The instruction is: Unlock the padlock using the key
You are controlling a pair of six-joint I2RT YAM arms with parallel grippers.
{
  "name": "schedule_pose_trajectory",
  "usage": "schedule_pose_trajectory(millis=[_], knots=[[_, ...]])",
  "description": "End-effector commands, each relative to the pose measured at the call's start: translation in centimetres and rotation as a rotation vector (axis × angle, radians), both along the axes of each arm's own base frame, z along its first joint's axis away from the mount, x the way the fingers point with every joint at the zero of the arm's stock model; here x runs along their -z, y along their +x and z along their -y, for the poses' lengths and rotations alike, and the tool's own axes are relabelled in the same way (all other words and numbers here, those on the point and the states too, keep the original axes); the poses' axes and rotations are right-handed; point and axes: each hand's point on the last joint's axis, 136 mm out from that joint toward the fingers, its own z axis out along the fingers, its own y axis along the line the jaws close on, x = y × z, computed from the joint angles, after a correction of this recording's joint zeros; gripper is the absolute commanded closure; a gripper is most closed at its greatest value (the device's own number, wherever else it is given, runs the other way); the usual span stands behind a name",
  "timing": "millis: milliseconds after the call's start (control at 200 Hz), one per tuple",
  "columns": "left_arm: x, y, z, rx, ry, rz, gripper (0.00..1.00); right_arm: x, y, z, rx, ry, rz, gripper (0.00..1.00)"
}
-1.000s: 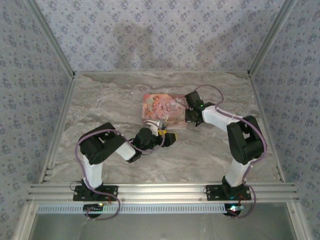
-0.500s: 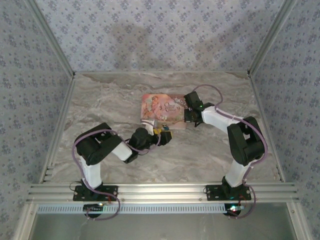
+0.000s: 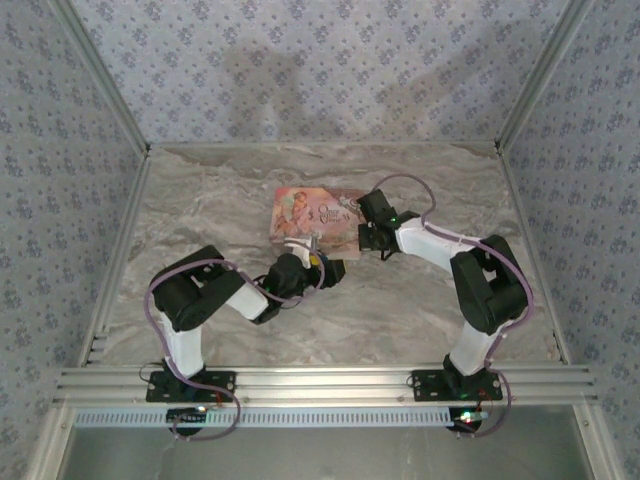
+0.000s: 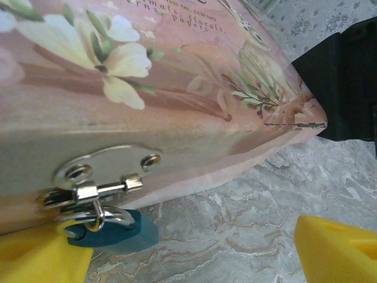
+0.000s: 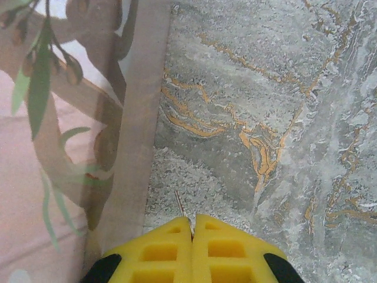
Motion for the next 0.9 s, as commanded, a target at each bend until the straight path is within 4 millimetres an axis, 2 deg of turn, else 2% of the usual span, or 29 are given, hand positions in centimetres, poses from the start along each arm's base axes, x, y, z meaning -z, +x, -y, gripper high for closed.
schedule_pose_trajectory(millis=[0,215,390,575,675,899], knots=[[-2.2,-0.2,0.5,0.037,-0.037,0.080,0.15,-0.7,-0.3,-0.5,0.006,0.034,0.017,1.00],[-3.9,-1.1,0.5,0.112,-0.137,0.106,0.22,-0.6,-0.5,-0.3,0.010,0.031,0.017,1.00],[-4.3,-1.1,0.3,0.133,-0.165,0.089,0.31,-0.8,-0.4,-0.3,0.012,0.036,0.023,1.00],[-4.0,-0.7,-0.2,0.111,-0.176,0.064,0.32,-0.9,-0.4,-0.4,0.008,0.034,0.023,1.00],[-3.7,-0.6,-0.2,0.118,-0.176,0.041,0.40,-0.9,-0.5,-0.4,0.008,0.031,0.023,1.00],[-2.2,0.1,-0.9,0.078,-0.164,-0.025,0.40,-1.1,-0.4,-0.5,0.005,0.034,0.024,1.00]])
